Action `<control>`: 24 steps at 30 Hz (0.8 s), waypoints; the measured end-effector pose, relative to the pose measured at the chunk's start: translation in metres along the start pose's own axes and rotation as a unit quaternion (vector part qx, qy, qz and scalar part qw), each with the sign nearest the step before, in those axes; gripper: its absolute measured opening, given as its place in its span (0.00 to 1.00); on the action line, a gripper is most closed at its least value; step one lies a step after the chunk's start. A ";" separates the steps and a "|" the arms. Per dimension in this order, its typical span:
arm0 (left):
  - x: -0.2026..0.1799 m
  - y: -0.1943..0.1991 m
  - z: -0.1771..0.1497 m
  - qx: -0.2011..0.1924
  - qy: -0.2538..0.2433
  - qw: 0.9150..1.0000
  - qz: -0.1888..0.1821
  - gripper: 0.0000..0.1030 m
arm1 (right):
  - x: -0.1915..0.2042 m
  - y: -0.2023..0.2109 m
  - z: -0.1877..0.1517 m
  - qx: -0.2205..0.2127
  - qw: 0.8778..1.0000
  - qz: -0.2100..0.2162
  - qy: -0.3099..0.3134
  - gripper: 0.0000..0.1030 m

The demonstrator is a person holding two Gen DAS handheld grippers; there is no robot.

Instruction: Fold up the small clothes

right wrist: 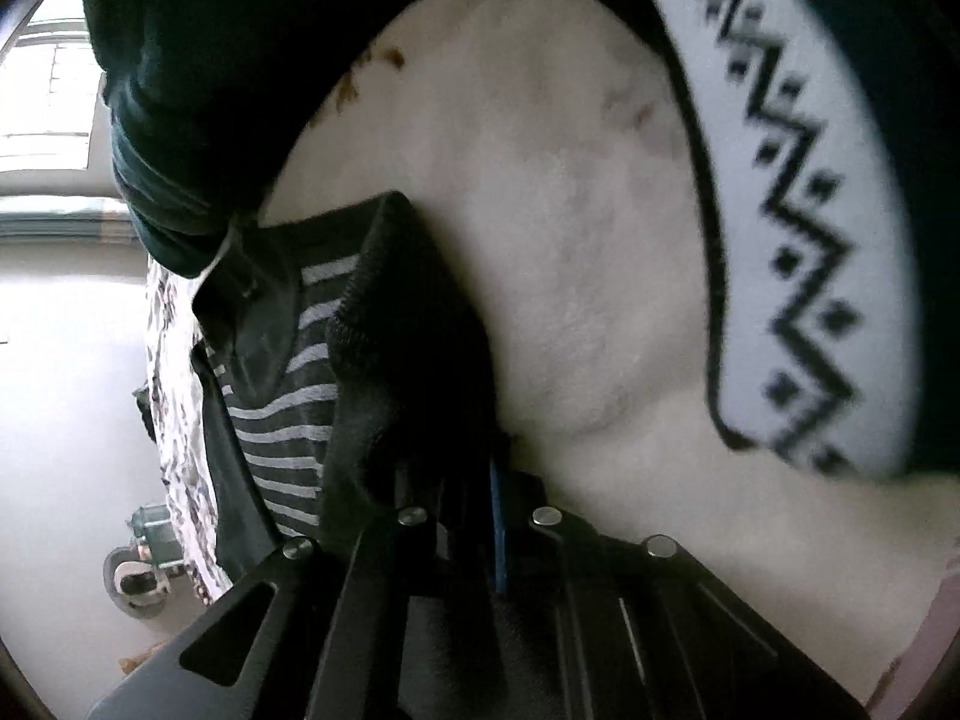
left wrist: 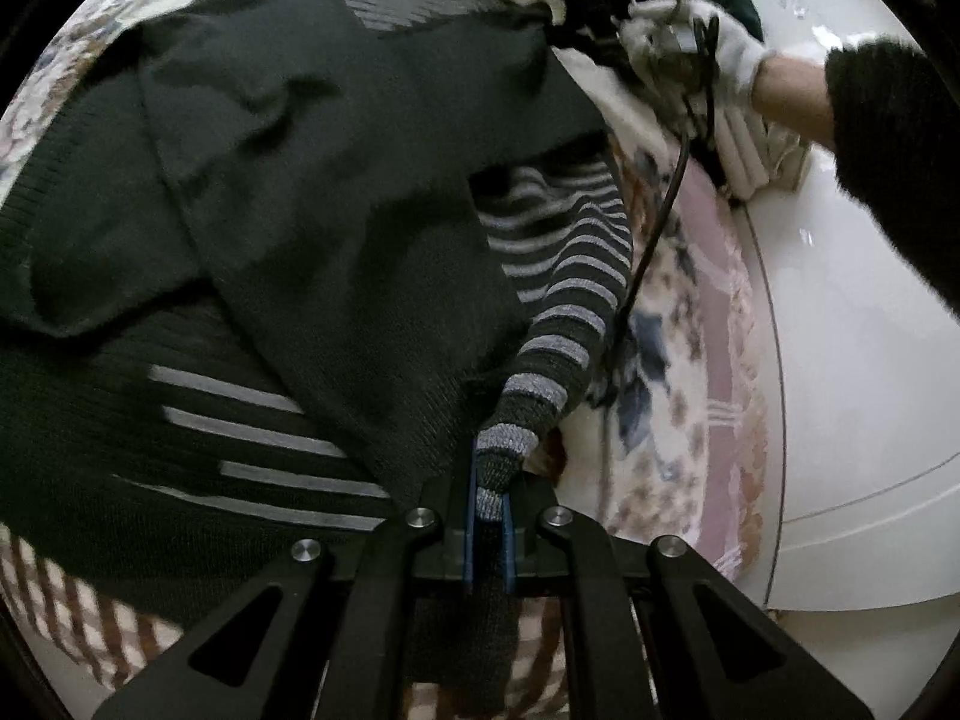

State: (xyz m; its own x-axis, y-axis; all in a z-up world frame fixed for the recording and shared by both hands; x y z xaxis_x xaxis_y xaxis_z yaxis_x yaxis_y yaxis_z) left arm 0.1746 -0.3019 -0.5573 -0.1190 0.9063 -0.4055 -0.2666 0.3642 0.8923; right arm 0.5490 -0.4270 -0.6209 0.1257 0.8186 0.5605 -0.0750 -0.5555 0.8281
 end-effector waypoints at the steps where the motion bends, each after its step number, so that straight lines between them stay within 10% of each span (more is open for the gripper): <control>1: 0.001 0.006 0.002 -0.004 0.001 1.000 -0.002 0.04 | 0.003 0.004 0.001 -0.005 1.000 0.000 0.000 0.03; 14: 0.089 0.112 0.029 -0.063 0.086 0.994 -0.008 0.04 | 0.136 0.046 -0.004 -0.036 0.996 -0.020 0.085 0.02; 24: 0.236 0.153 0.031 -0.071 0.193 0.978 0.029 0.04 | 0.334 -0.080 -0.041 0.017 0.983 -0.066 0.168 0.02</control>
Point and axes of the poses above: each gripper's, at about its wrist camera, not at the fingertips, and y roughly against the way its jaws point, x to its left, z to its top, the point moved 8 cm from there along -y, roughly the way its jaws point, and after that the axes turned 2 degrees about y, right-handed, at the moved point
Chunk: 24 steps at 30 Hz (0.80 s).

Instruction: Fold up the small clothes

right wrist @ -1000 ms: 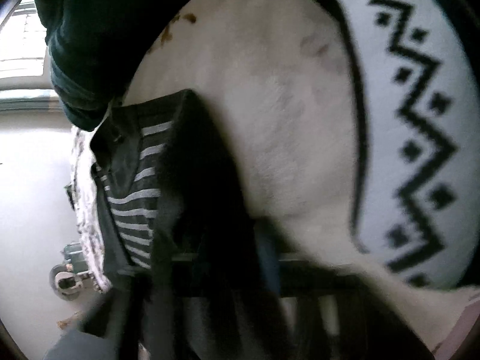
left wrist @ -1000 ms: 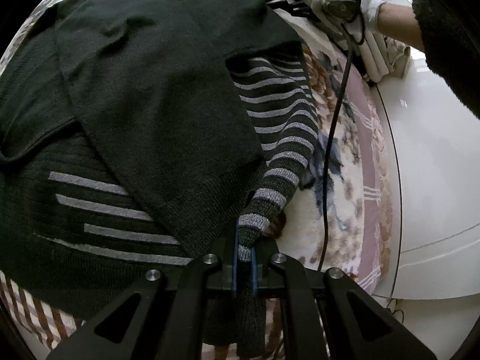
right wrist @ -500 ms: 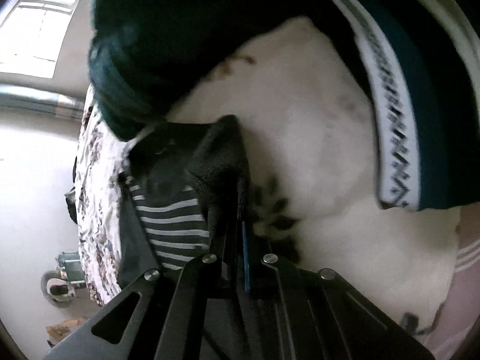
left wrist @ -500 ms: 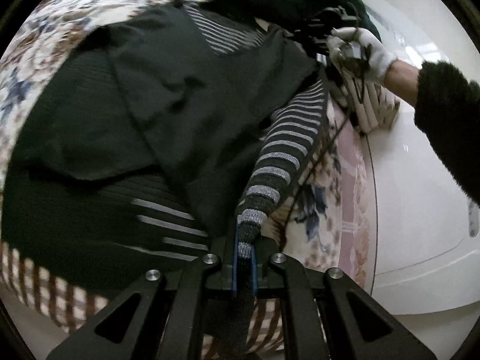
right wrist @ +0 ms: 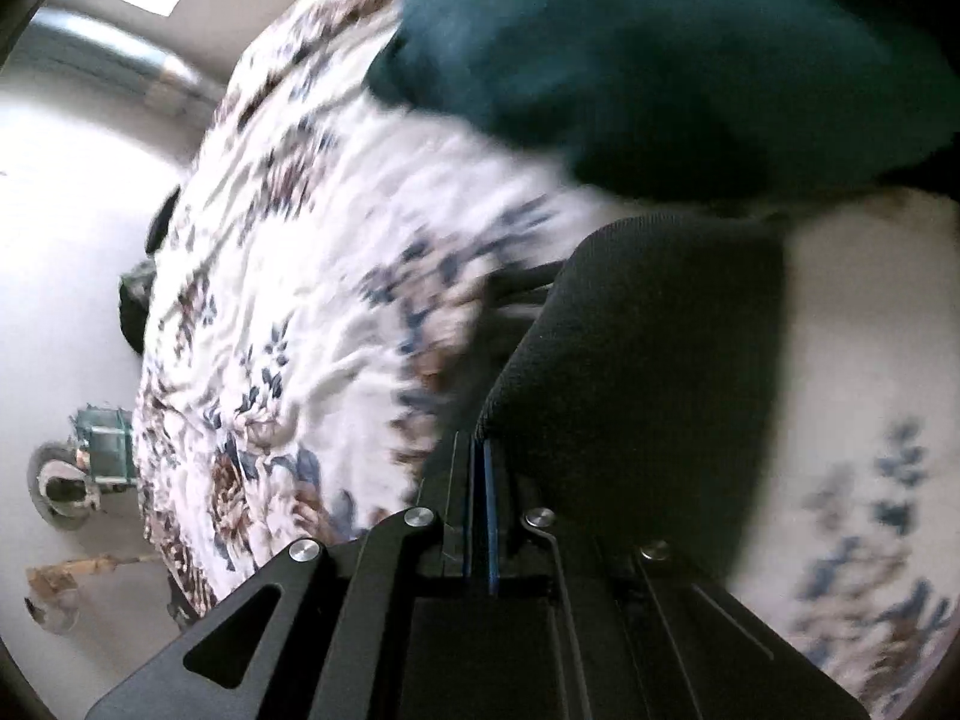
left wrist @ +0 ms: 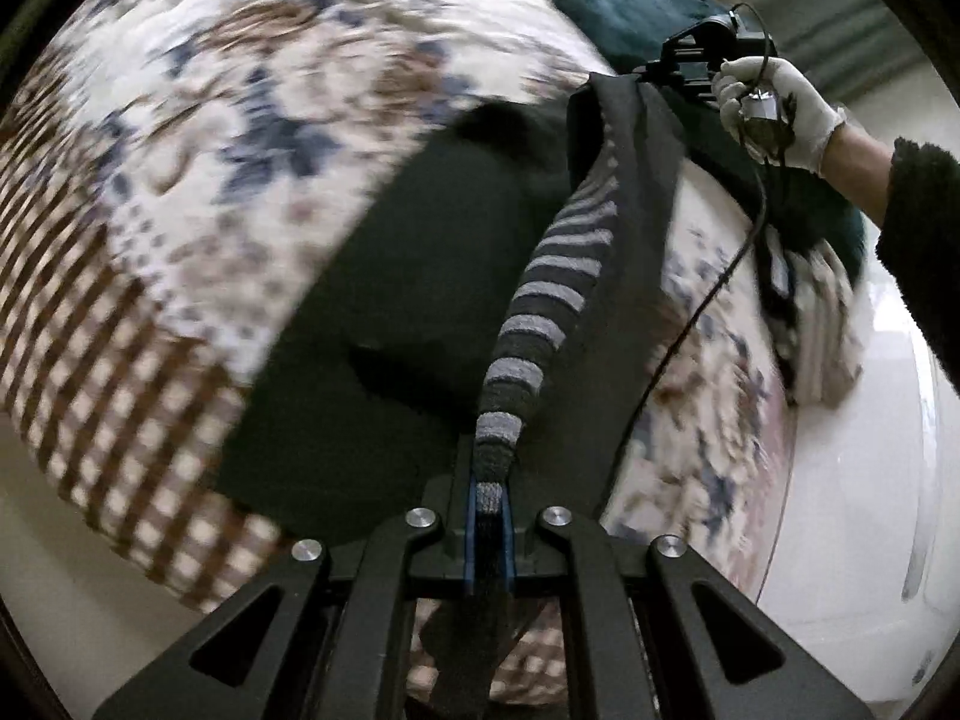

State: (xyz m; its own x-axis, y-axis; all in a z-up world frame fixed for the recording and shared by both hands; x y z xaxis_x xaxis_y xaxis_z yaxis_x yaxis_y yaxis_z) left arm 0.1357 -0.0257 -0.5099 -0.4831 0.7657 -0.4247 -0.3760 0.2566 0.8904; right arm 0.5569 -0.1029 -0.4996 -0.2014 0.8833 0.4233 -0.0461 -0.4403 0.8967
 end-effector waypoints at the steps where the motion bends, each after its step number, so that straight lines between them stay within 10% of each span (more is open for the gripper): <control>1: 0.016 -0.003 0.005 0.002 0.013 1.000 0.005 0.04 | 0.017 -0.019 0.000 0.005 1.000 -0.014 0.005 0.02; 9: 0.108 -0.035 0.001 0.101 0.086 0.991 0.016 0.12 | 0.063 -0.125 -0.025 0.088 0.992 -0.090 -0.028 0.07; 10: 0.115 -0.028 0.003 0.101 0.088 0.991 0.019 0.18 | 0.069 -0.119 -0.028 0.093 0.994 -0.047 -0.041 0.11; 12: 0.128 -0.012 0.013 0.095 0.094 0.991 0.018 0.45 | 0.074 -0.095 -0.034 0.085 0.995 -0.006 -0.046 0.54; 18: 0.112 -0.021 0.044 0.102 0.063 0.993 -0.013 0.53 | 0.037 0.004 -0.083 0.051 0.998 -0.022 -0.022 0.56; 24: 0.059 -0.068 0.025 0.152 -0.039 0.988 -0.008 0.53 | -0.039 0.051 -0.240 0.102 0.991 -0.054 -0.071 0.56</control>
Point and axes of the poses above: each gripper's, at about its wrist camera, not at the fingertips, and y roughly against the way its jaws point, x to its left, z to its top, the point moved 8 cm from there along -y, roughly the way its jaws point, and after that the axes turned 2 degrees about y, right-handed, at the moved point
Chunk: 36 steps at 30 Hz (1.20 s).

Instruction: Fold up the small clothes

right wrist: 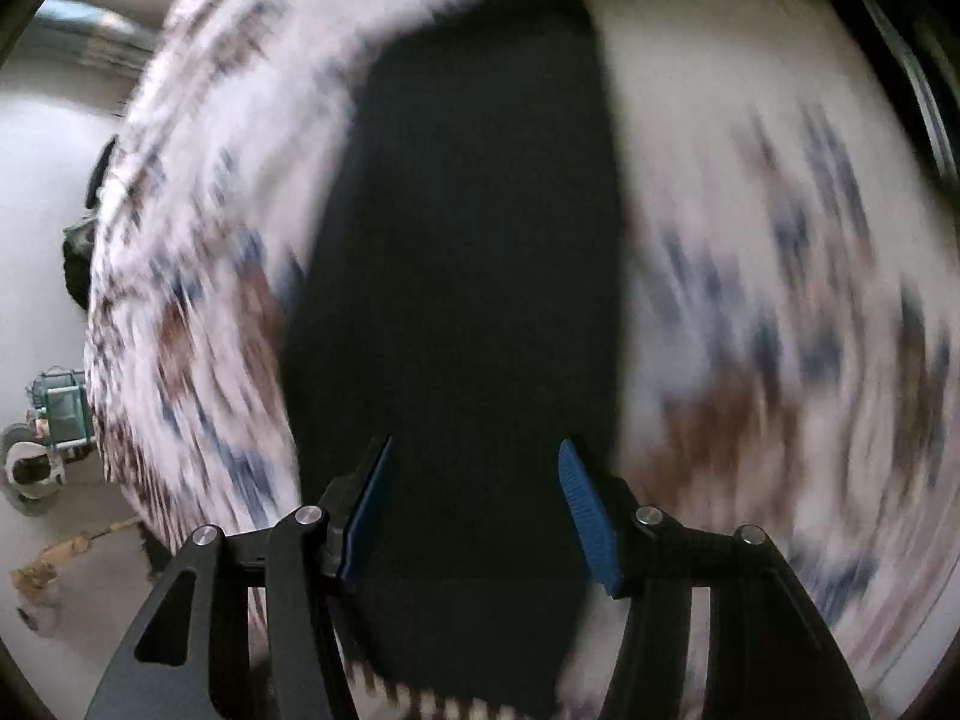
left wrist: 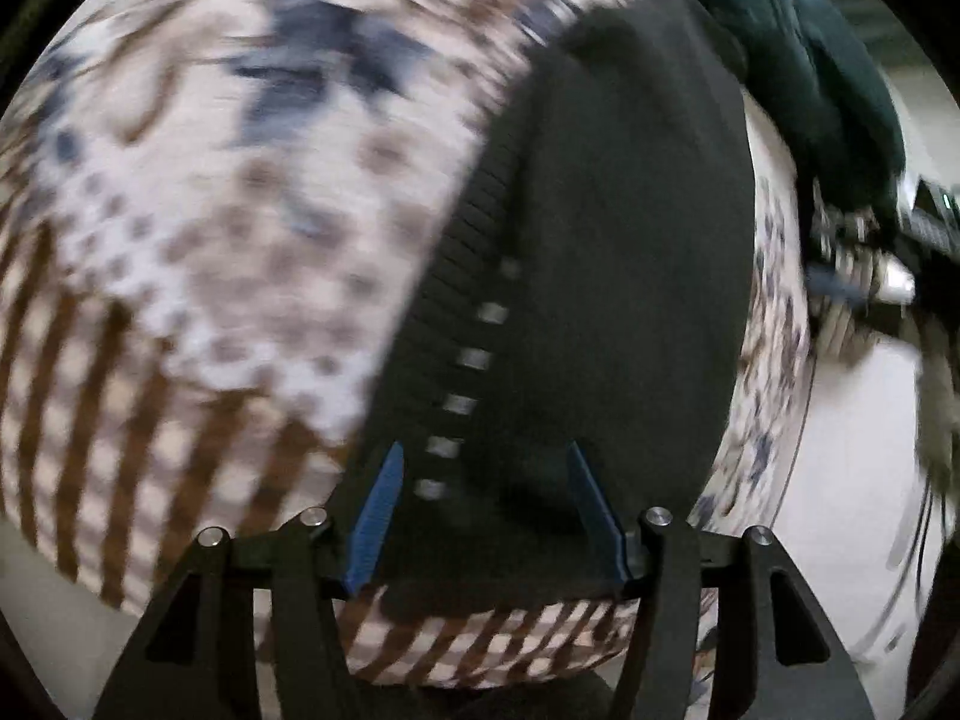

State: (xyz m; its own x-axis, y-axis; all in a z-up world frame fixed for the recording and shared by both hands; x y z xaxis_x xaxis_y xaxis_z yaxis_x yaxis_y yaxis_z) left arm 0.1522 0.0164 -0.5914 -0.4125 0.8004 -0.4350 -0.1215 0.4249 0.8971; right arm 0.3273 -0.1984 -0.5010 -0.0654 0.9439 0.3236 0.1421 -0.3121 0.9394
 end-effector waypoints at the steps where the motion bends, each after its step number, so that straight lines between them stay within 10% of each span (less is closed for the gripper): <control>1: -0.002 -0.010 -0.002 0.010 -0.018 1.000 0.021 0.53 | -0.015 -0.011 -0.038 0.020 1.000 0.006 -0.018 0.56; 5: -0.001 -0.026 -0.003 0.004 -0.044 0.997 0.057 0.05 | -0.044 -0.061 -0.148 0.077 0.993 0.047 -0.071 0.56; 10: 0.012 0.014 0.002 -0.033 -0.019 0.998 0.043 0.05 | -0.051 -0.111 -0.232 0.091 0.988 0.070 -0.104 0.56; 12: 0.010 0.025 0.005 -0.036 -0.026 0.998 0.041 0.05 | -0.055 -0.120 -0.247 0.076 0.988 0.070 -0.119 0.09; 19: 0.032 -0.014 -0.001 0.013 -0.037 0.996 0.077 0.05 | -0.070 -0.124 -0.274 0.043 0.989 0.045 -0.136 0.07; 23: 0.030 0.010 -0.002 -0.003 -0.013 0.999 0.039 0.10 | -0.063 -0.121 -0.269 0.060 0.988 0.068 -0.124 0.09; 27: 0.038 0.025 0.001 -0.024 -0.001 1.000 0.008 0.61 | -0.067 -0.101 -0.263 0.041 0.985 0.103 -0.129 0.58; 36: 0.036 -0.020 0.009 -0.003 -0.036 0.999 0.000 0.70 | -0.074 -0.140 -0.261 0.041 0.974 0.159 -0.155 0.60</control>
Point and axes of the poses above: each gripper's, at about its wrist camera, not at the fingertips, and y roughly against the way its jaws point, x to its left, z to its top, the point moved 8 cm from there along -y, roughly the way its jaws point, and after that the axes turned 2 degrees about y, right-handed, at the moved point
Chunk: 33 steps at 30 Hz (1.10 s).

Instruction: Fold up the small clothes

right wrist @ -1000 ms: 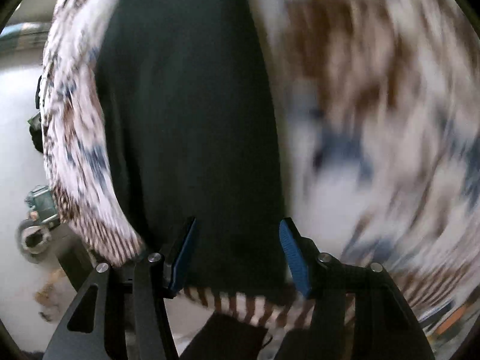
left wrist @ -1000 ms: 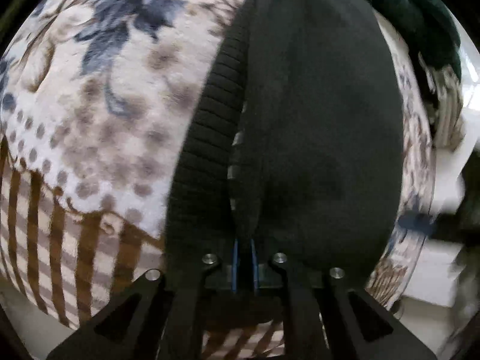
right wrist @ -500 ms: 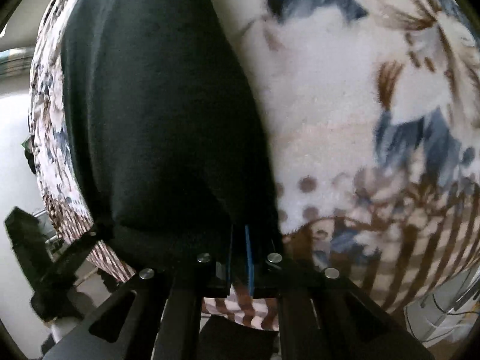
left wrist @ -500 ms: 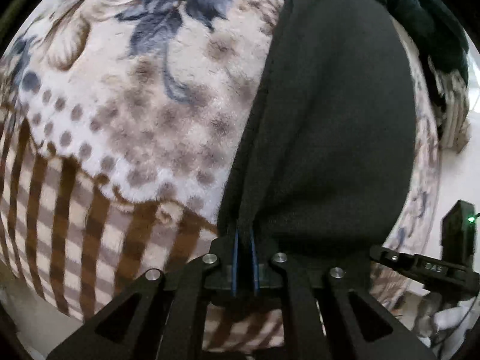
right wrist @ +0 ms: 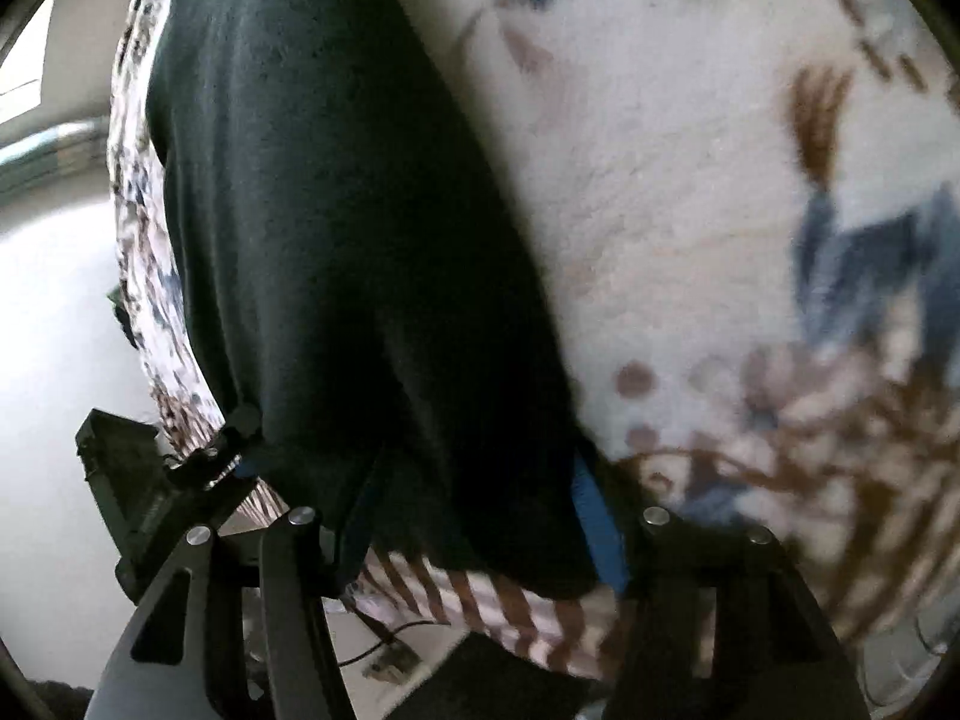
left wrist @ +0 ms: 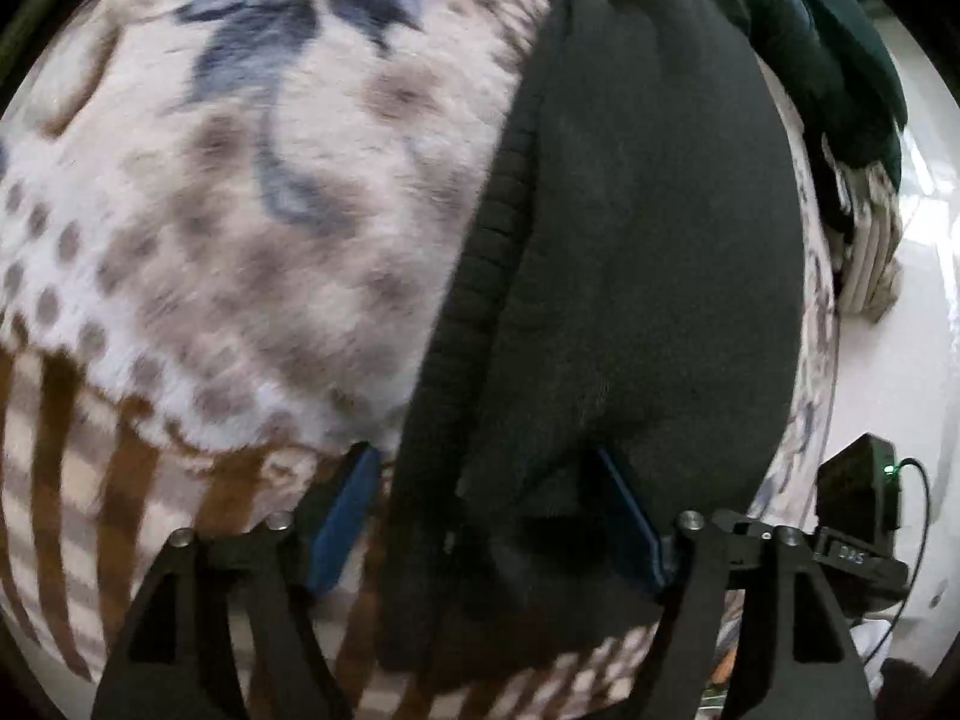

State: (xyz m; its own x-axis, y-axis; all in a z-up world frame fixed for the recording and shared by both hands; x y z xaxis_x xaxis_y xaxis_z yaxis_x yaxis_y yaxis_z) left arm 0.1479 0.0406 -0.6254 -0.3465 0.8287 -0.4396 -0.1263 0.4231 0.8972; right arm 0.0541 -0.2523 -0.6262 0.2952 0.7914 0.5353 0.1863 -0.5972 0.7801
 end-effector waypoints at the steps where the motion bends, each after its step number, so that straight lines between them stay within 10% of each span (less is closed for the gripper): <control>1: -0.001 0.001 -0.004 -0.009 -0.004 1.000 0.002 0.70 | 0.000 -0.003 0.000 -0.006 1.000 0.003 0.002 0.60; 2: -0.006 0.001 -0.006 -0.016 -0.007 1.000 0.002 0.68 | 0.000 -0.004 0.001 -0.016 1.000 0.010 0.003 0.56; 4: -0.009 0.003 -0.007 -0.033 -0.010 0.999 -0.001 0.14 | 0.005 -0.006 -0.001 -0.025 0.999 0.019 0.008 0.21; 5: -0.009 0.008 -0.010 -0.033 -0.010 0.999 -0.012 0.08 | 0.008 -0.006 -0.003 -0.025 0.999 0.027 0.009 0.16; 14: 0.002 0.018 -0.017 -0.014 -0.009 0.999 -0.037 0.12 | 0.006 0.008 -0.028 -0.025 0.999 0.030 -0.016 0.12; 24: 0.014 0.005 -0.016 0.005 0.006 0.994 -0.109 0.62 | -0.002 -0.003 -0.010 -0.014 1.000 0.024 0.009 0.47; 33: 0.010 0.007 -0.022 0.006 -0.014 0.995 -0.099 0.63 | 0.007 -0.010 -0.016 0.000 0.996 0.086 -0.006 0.63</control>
State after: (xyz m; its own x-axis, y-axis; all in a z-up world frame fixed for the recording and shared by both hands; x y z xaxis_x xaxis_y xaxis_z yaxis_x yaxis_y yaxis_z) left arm 0.1228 0.0440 -0.6222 -0.2898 0.7389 -0.6084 -0.1783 0.5828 0.7928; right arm 0.0396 -0.2391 -0.6255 0.3336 0.6756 0.6575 0.1325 -0.7241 0.6768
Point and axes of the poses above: each gripper's, at about its wrist camera, not at the fingertips, and y roughly against the way its jaws point, x to its left, z to its top, the point moved 8 cm from there along -y, roughly the way its jaws point, and after that the axes turned 2 degrees about y, right-handed, at the moved point
